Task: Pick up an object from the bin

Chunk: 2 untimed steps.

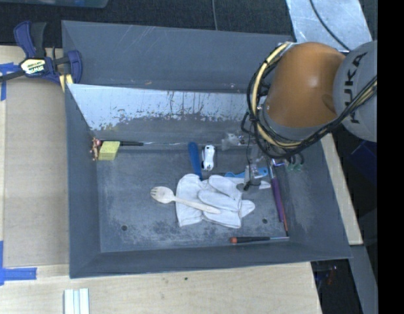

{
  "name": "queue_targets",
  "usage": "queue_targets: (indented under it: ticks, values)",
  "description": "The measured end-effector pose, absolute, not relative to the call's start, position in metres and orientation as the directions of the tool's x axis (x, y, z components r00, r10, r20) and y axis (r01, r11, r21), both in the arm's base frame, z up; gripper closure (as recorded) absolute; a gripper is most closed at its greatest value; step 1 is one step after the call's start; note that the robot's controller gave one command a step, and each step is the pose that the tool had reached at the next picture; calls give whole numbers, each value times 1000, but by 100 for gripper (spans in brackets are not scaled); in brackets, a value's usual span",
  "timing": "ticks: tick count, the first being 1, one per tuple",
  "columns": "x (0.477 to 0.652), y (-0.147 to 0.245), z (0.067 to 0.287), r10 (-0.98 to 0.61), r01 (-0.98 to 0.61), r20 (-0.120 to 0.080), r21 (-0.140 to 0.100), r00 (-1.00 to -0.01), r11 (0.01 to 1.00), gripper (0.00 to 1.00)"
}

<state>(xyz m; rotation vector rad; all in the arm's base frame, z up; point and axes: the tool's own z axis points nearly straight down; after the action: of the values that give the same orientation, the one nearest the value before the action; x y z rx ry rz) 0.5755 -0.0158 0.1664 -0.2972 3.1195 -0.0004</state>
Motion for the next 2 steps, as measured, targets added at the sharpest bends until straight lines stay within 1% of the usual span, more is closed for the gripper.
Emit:
queue_targets:
  ticks: [1, 2]
  values:
    - [573, -2, 95, -376, -376, -16, -6, -926, 926, 0]
    - [584, -35, 72, -214, -214, -15, -4, -977, 977, 100]
